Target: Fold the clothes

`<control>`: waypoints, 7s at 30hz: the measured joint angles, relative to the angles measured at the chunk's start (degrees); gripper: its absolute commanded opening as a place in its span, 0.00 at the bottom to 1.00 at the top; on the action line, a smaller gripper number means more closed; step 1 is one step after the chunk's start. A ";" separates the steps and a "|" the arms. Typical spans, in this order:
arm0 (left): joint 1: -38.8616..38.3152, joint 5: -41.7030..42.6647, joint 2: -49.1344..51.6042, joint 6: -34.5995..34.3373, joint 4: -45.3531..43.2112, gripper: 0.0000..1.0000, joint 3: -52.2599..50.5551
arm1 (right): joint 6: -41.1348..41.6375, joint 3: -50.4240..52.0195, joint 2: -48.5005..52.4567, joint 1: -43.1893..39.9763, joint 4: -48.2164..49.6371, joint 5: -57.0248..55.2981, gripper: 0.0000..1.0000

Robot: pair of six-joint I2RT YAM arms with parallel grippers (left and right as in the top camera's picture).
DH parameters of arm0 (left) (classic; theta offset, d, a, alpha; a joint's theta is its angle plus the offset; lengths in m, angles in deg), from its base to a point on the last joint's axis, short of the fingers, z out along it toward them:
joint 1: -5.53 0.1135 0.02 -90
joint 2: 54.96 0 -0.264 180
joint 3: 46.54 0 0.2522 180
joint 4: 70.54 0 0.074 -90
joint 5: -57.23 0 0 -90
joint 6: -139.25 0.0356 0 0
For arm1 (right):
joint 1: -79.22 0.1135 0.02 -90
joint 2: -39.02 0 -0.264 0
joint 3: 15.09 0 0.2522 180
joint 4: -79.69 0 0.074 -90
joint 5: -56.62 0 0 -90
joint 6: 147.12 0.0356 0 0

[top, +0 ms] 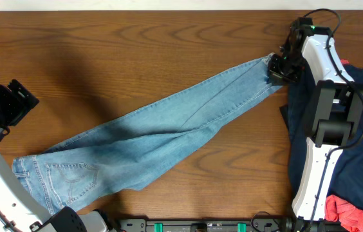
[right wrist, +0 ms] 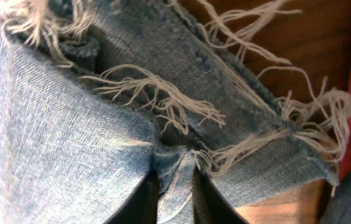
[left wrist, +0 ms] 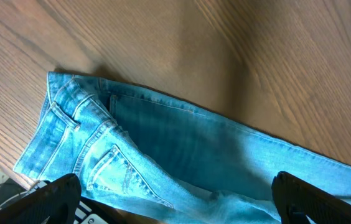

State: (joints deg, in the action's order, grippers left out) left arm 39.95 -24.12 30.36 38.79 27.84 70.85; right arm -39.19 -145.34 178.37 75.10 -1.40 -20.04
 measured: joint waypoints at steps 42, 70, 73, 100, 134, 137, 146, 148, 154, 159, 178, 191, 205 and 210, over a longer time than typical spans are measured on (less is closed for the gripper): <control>0.00 -0.02 0.00 0.00 -0.61 0.98 0.00 | 5.55 -0.48 -14.88 1.60 6.58 -7.26 0.56; 0.00 -4.68 0.00 -4.11 6.03 0.93 -0.26 | -21.99 -0.33 -3.65 4.81 6.01 4.39 0.70; 0.00 -8.31 -0.39 -6.71 4.44 0.93 -2.58 | -22.62 -0.31 -4.70 4.83 7.58 6.03 0.72; 8.52 1.42 0.85 3.85 -15.04 0.79 -12.70 | -15.47 7.85 -14.73 36.13 2.95 12.20 0.03; 13.77 17.94 1.11 12.02 -20.55 0.79 -12.70 | 10.78 35.21 -16.35 18.88 46.31 5.95 0.32; 13.77 17.94 1.18 12.04 -20.41 0.79 -12.70 | 4.66 35.23 -17.35 18.78 42.36 8.17 0.35; 13.75 13.86 3.37 13.20 -19.96 0.80 -13.00 | -6.93 35.69 -25.81 23.98 36.70 10.75 0.43; 13.77 14.12 5.79 15.02 -18.99 0.80 -13.40 | -7.02 35.67 -28.15 25.53 35.93 11.13 0.43; 13.77 19.82 17.53 23.32 -17.64 0.79 -15.13 | -5.77 35.65 -28.55 30.01 30.88 10.73 0.43; 13.77 21.70 20.22 28.92 -17.22 0.78 -15.91 | -1.36 35.67 -23.54 32.44 30.75 9.55 0.41; 13.73 24.22 31.39 37.29 -18.49 0.75 -18.49 | 3.15 35.52 -18.36 32.28 33.55 11.34 0.39; 10.91 23.50 32.09 38.16 -13.16 0.06 -18.86 | 4.52 35.52 -18.12 32.28 34.62 11.21 0.34; 19.47 3.61 32.09 16.31 -0.83 0.06 -18.93 | 12.26 35.50 -18.05 32.57 35.76 9.07 0.33; 20.79 1.68 32.09 13.33 1.95 0.06 -18.97 | 14.60 35.50 -18.05 32.81 36.33 8.74 0.33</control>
State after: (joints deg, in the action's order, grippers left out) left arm 60.73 -22.44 62.45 52.13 29.79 51.88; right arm -24.59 -109.84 160.31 107.90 34.92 -11.29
